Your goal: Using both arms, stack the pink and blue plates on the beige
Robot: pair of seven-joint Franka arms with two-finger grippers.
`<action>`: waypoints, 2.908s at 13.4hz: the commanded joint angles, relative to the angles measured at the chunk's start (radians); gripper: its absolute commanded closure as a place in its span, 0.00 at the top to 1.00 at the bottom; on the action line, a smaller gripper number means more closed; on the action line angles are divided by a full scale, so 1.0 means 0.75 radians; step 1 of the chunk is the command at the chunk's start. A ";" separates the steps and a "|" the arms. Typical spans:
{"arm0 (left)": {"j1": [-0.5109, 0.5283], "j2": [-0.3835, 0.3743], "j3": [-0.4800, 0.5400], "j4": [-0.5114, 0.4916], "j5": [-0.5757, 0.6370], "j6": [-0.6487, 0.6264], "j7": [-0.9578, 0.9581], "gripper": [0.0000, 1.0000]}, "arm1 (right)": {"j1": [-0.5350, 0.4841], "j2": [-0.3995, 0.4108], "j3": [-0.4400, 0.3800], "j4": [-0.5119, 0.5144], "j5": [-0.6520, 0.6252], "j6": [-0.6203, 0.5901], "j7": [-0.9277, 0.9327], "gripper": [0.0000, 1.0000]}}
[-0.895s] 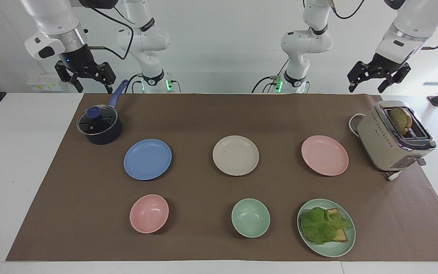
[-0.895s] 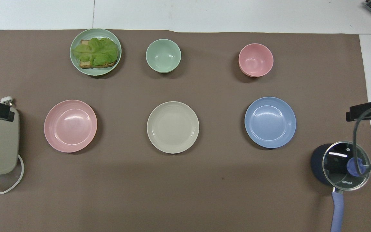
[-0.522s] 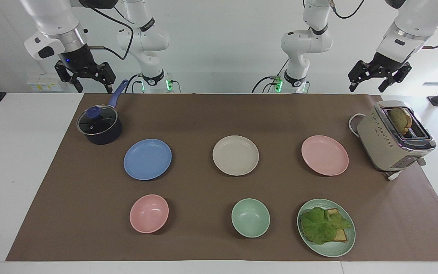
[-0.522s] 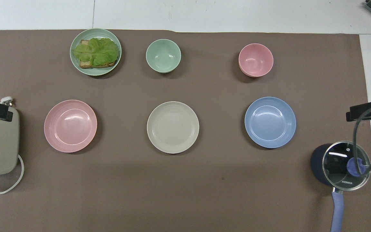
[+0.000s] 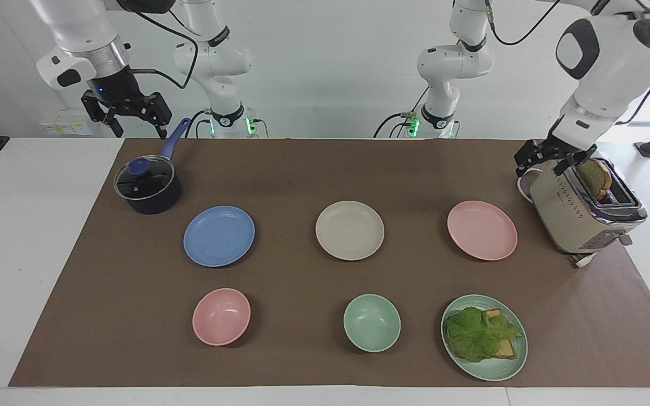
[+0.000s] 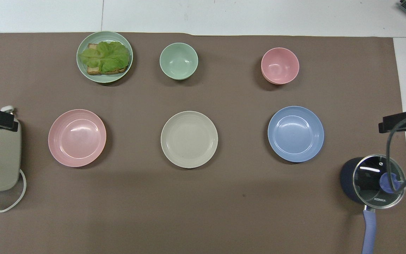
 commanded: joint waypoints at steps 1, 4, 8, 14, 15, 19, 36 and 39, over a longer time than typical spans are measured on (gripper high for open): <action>0.049 0.045 -0.008 -0.177 -0.018 0.218 0.019 1.00 | -0.011 -0.013 0.008 -0.023 0.001 0.013 -0.011 1.00; 0.069 0.174 -0.008 -0.190 -0.018 0.329 0.019 1.00 | -0.011 -0.015 0.008 -0.023 0.001 0.013 -0.011 1.00; 0.108 0.242 -0.008 -0.249 -0.018 0.374 0.001 1.00 | -0.011 -0.015 0.006 -0.023 0.001 0.013 -0.011 1.00; 0.102 0.250 -0.008 -0.341 -0.020 0.417 -0.118 0.55 | -0.011 -0.015 0.008 -0.022 0.001 0.013 -0.011 1.00; 0.104 0.250 -0.008 -0.337 -0.020 0.407 -0.116 0.09 | -0.011 -0.015 0.008 -0.023 0.001 0.013 -0.011 1.00; 0.104 0.254 -0.008 -0.309 -0.020 0.364 -0.108 0.00 | -0.011 -0.013 0.006 -0.020 0.001 0.013 -0.011 1.00; -0.323 0.318 -0.040 0.041 -0.564 0.053 -0.363 0.00 | -0.013 -0.017 0.006 -0.025 0.001 0.013 -0.011 1.00; -0.489 0.269 -0.040 -0.052 -0.568 0.222 -0.476 0.00 | -0.015 -0.017 0.006 -0.025 0.001 0.011 -0.011 1.00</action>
